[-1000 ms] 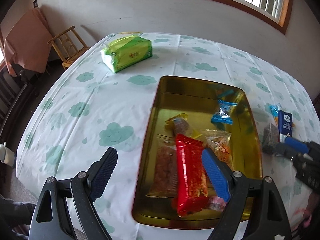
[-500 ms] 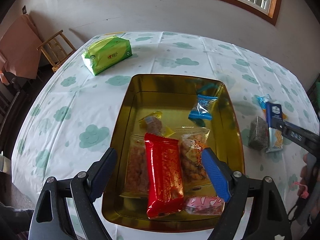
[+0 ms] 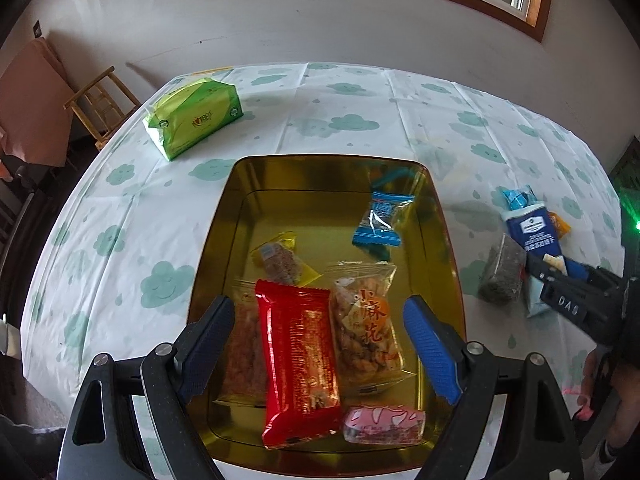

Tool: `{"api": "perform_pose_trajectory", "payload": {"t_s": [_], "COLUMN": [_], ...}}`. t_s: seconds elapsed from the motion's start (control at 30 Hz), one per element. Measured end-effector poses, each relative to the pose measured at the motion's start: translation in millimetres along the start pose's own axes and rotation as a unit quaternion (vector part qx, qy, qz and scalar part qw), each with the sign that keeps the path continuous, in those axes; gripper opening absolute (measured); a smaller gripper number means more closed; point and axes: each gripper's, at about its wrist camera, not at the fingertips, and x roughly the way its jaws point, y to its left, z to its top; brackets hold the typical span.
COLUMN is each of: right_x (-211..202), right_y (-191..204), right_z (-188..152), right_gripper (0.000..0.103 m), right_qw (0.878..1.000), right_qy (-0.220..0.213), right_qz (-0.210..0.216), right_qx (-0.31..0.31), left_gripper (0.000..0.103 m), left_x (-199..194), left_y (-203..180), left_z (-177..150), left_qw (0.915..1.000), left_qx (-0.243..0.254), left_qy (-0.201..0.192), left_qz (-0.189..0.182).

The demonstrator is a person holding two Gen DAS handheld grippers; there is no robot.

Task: Organize snacks
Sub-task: 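Grasp the blue Member's Mark soda cracker pack with the right tool, then grasp the silver foil block with the left tool while the right tool holds the crackers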

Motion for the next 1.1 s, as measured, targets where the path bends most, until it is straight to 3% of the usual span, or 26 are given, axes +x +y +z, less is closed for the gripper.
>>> {"api": "perform_pose_trajectory", "payload": {"t_s": [0.27,0.47,0.63,0.7,0.83,0.97,1.1], "right_x": [-5.8,-27.3,-34.9,-36.8,-36.4,-33.8,-21.5], "right_y": [2.7,-20.7,-45.4,-51.0,-51.6,-46.8,-39.4], "right_z": [-5.9,-14.2,-24.4,-28.7,-33.9,-36.2,-37.3], "right_gripper": [0.04,0.027,0.026,0.026,0.033,0.051,0.053], "right_qw": [0.999,0.999,0.999,0.998,0.997,0.997,0.996], "right_qy": [-0.008,-0.013,0.002,0.0,-0.004,-0.009,-0.001], "right_qz": [0.003,0.03,0.041,0.049,0.021,0.024,0.034], "right_qx": [-0.03,-0.027,-0.036,-0.048,-0.075,-0.07,-0.077], "left_gripper": [0.084,0.084,0.084,0.084,0.084,0.084,0.084], "left_x": [0.2,-1.6,-3.8,-3.2,1.6,7.1,15.6], "left_y": [-13.4,-32.3,-58.6,-68.5,-88.2,-110.4,-127.3], "left_z": [-0.5,2.2,8.1,10.8,15.4,18.2,18.1], "left_qw": [0.9999,0.9996,0.9982,0.9975,0.9961,0.9926,0.9891], "left_qx": [0.009,0.028,0.055,0.064,0.081,0.113,0.139], "left_qy": [0.005,0.0,-0.01,-0.014,-0.013,-0.018,-0.012], "left_qz": [-0.002,-0.01,-0.021,-0.026,-0.032,-0.041,-0.046]}}
